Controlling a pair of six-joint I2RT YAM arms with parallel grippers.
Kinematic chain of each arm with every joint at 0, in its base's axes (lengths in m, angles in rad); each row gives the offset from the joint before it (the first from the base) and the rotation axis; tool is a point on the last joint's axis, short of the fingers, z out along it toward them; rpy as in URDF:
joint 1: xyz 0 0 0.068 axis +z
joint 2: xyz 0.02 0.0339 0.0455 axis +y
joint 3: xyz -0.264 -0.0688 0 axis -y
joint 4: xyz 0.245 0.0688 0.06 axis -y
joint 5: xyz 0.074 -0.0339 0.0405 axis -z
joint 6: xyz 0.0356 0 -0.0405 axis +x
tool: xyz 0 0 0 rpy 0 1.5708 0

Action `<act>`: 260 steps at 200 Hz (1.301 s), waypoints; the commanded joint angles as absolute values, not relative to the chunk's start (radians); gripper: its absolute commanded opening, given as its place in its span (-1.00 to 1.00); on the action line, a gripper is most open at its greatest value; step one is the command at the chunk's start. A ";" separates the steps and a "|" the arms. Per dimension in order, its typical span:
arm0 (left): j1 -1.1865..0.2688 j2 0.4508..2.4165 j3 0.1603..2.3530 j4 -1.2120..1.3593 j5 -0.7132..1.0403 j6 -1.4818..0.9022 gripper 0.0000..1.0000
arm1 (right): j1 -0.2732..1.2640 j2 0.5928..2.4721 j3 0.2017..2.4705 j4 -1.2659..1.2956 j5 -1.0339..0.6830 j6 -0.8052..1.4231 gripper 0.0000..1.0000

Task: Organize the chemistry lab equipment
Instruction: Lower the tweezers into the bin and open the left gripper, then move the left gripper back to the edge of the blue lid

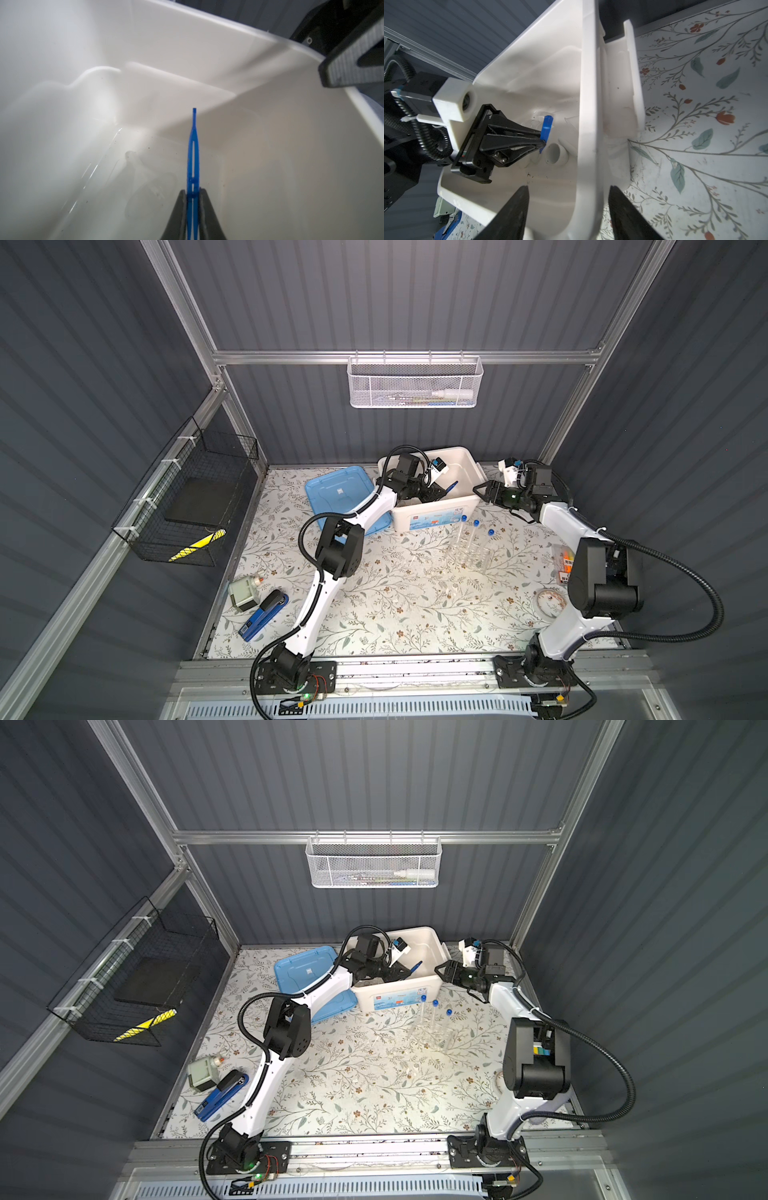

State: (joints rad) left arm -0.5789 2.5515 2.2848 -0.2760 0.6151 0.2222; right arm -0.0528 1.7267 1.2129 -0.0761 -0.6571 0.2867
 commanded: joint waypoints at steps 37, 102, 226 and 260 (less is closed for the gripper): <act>-0.574 2.621 2.352 -0.399 0.640 0.270 -0.66 | -0.056 1.738 1.229 -0.080 -0.690 0.290 0.26; -0.576 2.619 2.341 -0.403 0.659 0.252 -0.51 | -0.057 1.749 1.234 -0.081 -0.692 0.305 0.27; -0.584 2.485 2.162 -0.262 0.675 0.150 0.51 | -0.052 1.753 1.241 -0.050 -0.735 0.333 0.29; -0.588 2.415 2.111 -0.204 0.660 0.116 0.77 | -0.048 1.764 1.251 -0.047 -0.750 0.346 0.30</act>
State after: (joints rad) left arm -0.5800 2.5137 2.1414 -0.2539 0.6506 0.1520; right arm -0.0525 1.7424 1.2140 -0.0654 -0.7177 0.3332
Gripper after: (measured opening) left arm 0.857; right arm 0.648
